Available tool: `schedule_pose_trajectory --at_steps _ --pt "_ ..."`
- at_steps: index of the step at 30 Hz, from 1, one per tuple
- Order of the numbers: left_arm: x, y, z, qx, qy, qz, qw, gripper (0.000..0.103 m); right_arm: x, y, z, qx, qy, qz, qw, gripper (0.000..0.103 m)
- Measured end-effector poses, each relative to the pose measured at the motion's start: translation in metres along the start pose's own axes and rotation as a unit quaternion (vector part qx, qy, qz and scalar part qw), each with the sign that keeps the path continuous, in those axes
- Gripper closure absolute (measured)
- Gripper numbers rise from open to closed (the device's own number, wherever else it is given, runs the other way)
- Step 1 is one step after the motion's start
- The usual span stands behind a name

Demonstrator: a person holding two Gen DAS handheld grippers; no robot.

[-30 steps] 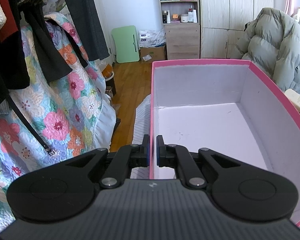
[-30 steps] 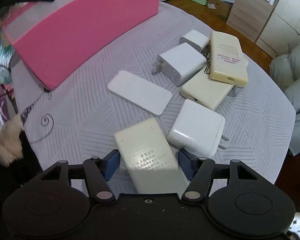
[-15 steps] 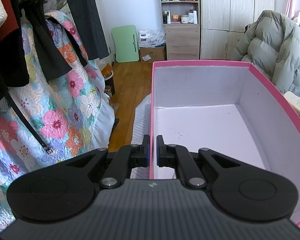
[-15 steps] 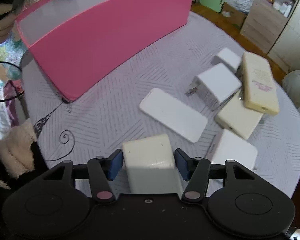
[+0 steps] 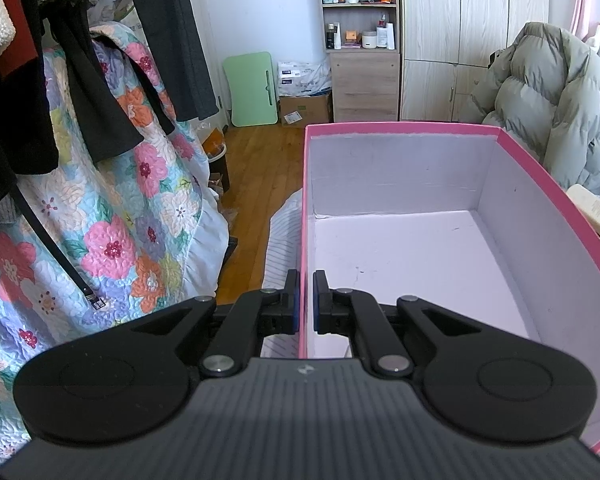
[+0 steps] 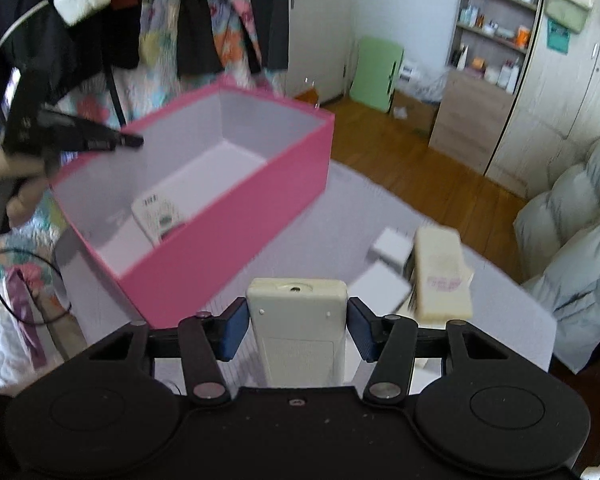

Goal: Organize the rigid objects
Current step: 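Grasp the white rectangular block with right tool and lift it, then carry the block into the pink box and open right tool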

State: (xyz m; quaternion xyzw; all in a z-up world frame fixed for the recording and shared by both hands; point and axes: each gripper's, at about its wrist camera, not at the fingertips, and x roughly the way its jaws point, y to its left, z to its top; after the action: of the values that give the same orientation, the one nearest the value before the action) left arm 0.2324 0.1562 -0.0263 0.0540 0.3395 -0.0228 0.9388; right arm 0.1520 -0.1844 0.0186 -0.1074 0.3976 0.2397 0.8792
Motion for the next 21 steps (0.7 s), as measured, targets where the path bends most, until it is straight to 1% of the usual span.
schedule_pose_trajectory --at_steps 5,9,10,13,15,16,17,19,21 --pt "0.0 -0.002 0.0 0.007 0.0 0.002 1.0 0.098 -0.019 0.01 0.019 -0.026 -0.043 -0.011 0.999 0.045" --pt "-0.001 -0.003 0.0 0.01 -0.001 0.003 0.9999 0.098 -0.031 0.014 0.043 -0.039 -0.079 -0.002 0.996 0.045" --pt "-0.001 -0.003 0.0 0.009 -0.001 0.002 1.0 0.098 -0.033 0.015 0.049 -0.041 -0.086 0.005 0.995 0.045" --pt "-0.001 -0.004 -0.001 0.011 -0.001 0.003 0.9999 0.098 -0.026 0.014 0.072 -0.015 -0.106 0.046 0.993 0.045" --pt "0.0 -0.004 -0.001 0.012 0.0 0.004 0.9999 0.098 -0.023 0.015 0.087 -0.011 -0.131 0.069 0.989 0.045" --pt "0.0 -0.004 -0.001 0.013 0.0 0.004 0.9999 0.098 -0.021 0.018 0.094 -0.015 -0.144 0.069 0.987 0.045" --pt "0.0 -0.005 -0.001 0.012 0.001 0.004 0.9999 0.098 -0.017 0.018 0.1 -0.014 -0.153 0.079 0.985 0.045" --pt "-0.001 -0.005 -0.002 0.011 0.0 0.003 0.9999 0.098 -0.007 0.018 0.114 0.005 -0.161 0.105 0.981 0.045" --pt "0.0 -0.004 -0.001 0.011 0.0 0.005 0.9999 0.098 0.007 0.021 0.128 0.008 -0.167 0.123 0.978 0.045"
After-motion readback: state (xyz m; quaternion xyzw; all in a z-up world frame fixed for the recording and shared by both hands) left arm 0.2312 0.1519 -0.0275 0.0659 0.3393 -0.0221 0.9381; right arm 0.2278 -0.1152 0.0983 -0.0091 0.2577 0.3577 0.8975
